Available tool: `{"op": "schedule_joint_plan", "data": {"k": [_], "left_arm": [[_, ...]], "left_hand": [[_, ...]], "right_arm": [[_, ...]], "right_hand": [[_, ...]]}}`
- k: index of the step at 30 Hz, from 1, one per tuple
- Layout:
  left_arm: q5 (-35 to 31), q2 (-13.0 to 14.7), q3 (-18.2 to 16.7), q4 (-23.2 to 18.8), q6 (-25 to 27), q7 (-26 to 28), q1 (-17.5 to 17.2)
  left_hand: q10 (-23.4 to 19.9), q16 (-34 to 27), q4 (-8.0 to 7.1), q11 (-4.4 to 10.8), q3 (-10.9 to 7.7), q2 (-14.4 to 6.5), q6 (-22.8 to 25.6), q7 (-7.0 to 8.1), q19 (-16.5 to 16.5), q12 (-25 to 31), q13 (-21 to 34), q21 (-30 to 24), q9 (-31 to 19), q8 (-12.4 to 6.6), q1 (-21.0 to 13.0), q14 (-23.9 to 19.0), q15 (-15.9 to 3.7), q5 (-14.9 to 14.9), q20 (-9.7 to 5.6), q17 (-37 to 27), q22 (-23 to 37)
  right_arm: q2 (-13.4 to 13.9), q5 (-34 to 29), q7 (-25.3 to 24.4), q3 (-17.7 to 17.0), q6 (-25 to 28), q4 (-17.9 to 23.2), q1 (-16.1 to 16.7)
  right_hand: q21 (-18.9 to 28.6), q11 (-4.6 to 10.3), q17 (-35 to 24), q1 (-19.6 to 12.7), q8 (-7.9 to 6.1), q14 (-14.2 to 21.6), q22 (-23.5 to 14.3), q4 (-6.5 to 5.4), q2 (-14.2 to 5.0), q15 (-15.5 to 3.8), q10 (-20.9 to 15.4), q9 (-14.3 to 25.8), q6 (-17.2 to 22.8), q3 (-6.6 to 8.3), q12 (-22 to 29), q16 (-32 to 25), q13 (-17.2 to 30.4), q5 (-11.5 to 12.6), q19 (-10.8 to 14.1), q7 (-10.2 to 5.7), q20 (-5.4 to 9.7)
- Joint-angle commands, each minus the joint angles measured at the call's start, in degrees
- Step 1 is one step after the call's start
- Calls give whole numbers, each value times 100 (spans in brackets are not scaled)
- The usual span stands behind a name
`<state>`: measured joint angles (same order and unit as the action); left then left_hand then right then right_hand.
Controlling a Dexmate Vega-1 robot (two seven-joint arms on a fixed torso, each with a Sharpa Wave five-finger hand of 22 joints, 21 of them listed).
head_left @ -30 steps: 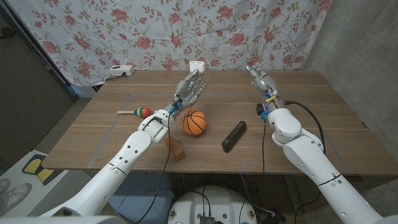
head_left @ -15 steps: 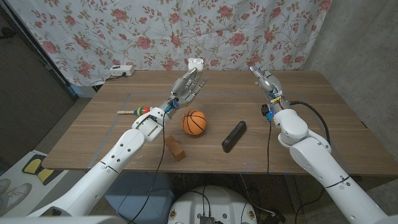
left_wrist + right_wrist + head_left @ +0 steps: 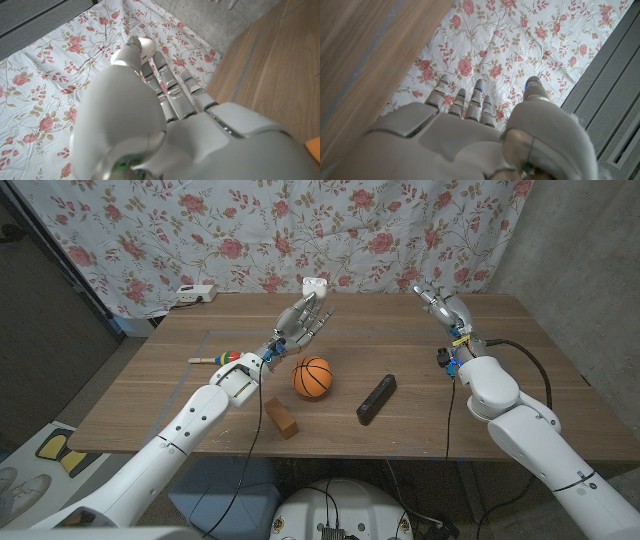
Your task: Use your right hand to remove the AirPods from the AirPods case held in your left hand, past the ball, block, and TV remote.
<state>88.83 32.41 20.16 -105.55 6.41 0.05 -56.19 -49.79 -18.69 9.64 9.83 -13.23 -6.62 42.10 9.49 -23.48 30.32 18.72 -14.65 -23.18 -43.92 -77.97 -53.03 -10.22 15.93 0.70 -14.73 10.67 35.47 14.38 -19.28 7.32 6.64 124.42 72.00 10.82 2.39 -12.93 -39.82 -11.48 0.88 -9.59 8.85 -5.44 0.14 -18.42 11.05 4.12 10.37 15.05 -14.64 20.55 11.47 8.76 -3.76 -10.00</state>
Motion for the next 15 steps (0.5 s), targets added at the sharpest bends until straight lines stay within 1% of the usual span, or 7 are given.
{"op": "schedule_joint_plan", "data": {"k": [1,5,7,8,10,11,15], "left_arm": [[127,-110,26,337,75,-66,123],[113,-53,65,415,217,-218,203],[87,-62,85,448,232,-346,225],[95,-36,61,333,238,-124,183],[51,-35,102,490,276,-513,264],[45,-21,78,362,257,-284,213],[56,-4,91,383,328,-391,247]], "left_hand": [[-277,-51,-5,98,28,6,64,-33,-94,72,1295,-50,-22,-27,-56,-437,-366,46,22,-20,16],[-256,-54,-9,89,35,5,63,-111,-187,81,1340,-83,-11,-33,-68,-488,-366,81,35,-9,20],[-251,-50,-10,86,38,8,55,-118,-194,85,1355,-85,-12,-33,-70,-495,-366,92,34,-4,21],[-250,-51,-12,85,41,9,60,-122,-204,88,1364,-89,-9,-36,-71,-505,-366,99,35,-2,21],[-251,-52,-12,83,44,13,57,-113,-211,91,1375,-91,-16,-41,-72,-517,-366,108,31,1,22],[-253,-51,-11,83,47,18,57,-107,-216,94,1381,-93,-18,-44,-72,-522,-366,113,28,3,22],[-267,-50,-11,84,56,30,86,-108,-222,103,1398,-94,-7,-55,-75,-543,-366,135,25,10,24]], "right_arm": [[831,-132,289,-542,1048,883,-44],[925,-112,402,-552,1332,1028,-138],[1070,-146,573,-518,1351,1076,-219],[1128,-171,635,-494,1363,1090,-266],[1214,-212,717,-433,1475,1140,-373],[1260,-234,770,-403,1502,1149,-428],[1413,-307,951,-319,1568,1194,-602]], "right_hand": [[32,-14,-10,-95,36,82,-21,8,-16,-7,-89,33,-136,56,38,-48,34,45,61,15,-37],[27,-79,-10,-134,57,83,-21,19,-20,33,-64,34,-232,77,23,-51,51,59,62,42,-66],[25,-147,-10,-160,50,89,-21,25,-28,39,-63,34,-241,92,21,-55,61,68,61,42,-89],[25,-149,-10,-175,50,97,-21,29,-33,42,-68,34,-252,100,22,-59,64,73,65,56,-97],[22,-85,-7,-263,35,130,-21,58,-52,33,-139,34,-263,146,46,-73,85,99,65,50,-83],[20,-70,-6,-285,35,141,-21,64,-55,24,-163,33,-274,157,54,-78,91,106,63,57,-75],[23,-45,-4,-361,47,202,-21,77,-55,3,-254,33,-357,192,87,-104,119,133,79,70,-80]]}}
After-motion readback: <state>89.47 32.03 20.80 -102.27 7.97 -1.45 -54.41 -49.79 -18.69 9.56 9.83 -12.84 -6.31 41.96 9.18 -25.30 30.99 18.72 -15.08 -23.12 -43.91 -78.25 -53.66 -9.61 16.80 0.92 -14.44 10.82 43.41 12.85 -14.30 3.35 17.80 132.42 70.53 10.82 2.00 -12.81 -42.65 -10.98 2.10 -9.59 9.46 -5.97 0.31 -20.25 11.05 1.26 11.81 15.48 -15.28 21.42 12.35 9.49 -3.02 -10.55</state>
